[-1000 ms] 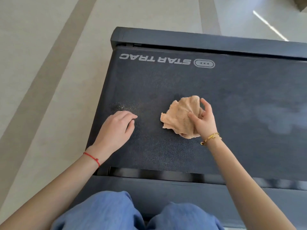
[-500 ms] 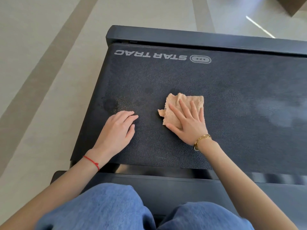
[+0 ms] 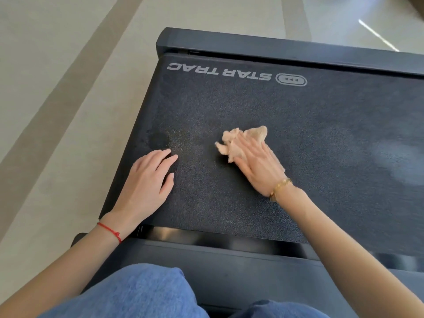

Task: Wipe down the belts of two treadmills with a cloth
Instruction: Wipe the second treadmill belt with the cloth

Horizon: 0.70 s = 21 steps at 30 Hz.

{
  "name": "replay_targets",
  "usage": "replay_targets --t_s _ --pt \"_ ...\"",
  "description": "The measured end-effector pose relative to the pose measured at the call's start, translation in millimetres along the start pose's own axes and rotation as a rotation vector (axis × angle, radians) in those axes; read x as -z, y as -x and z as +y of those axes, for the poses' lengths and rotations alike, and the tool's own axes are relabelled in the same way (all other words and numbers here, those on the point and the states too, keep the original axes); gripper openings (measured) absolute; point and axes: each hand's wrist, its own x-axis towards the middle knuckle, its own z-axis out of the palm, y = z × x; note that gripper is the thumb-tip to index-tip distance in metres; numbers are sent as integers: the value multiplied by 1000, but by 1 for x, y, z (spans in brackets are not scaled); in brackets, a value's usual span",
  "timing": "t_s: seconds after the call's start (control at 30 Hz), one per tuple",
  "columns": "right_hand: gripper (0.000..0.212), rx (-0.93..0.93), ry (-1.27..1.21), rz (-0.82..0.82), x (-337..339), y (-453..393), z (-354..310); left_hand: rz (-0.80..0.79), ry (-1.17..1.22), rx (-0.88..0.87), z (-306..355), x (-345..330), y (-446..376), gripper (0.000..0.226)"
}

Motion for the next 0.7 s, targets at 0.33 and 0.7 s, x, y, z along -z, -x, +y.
replay_targets --t_s 0.33,0.7 --pt "55 -1 134 -18 -13 -96 -15 -38 -98 256 -34 -5 12 69" --pt "63 410 195 -134 -52 -141 -70 14 -6 341 -41 -12 17 68"
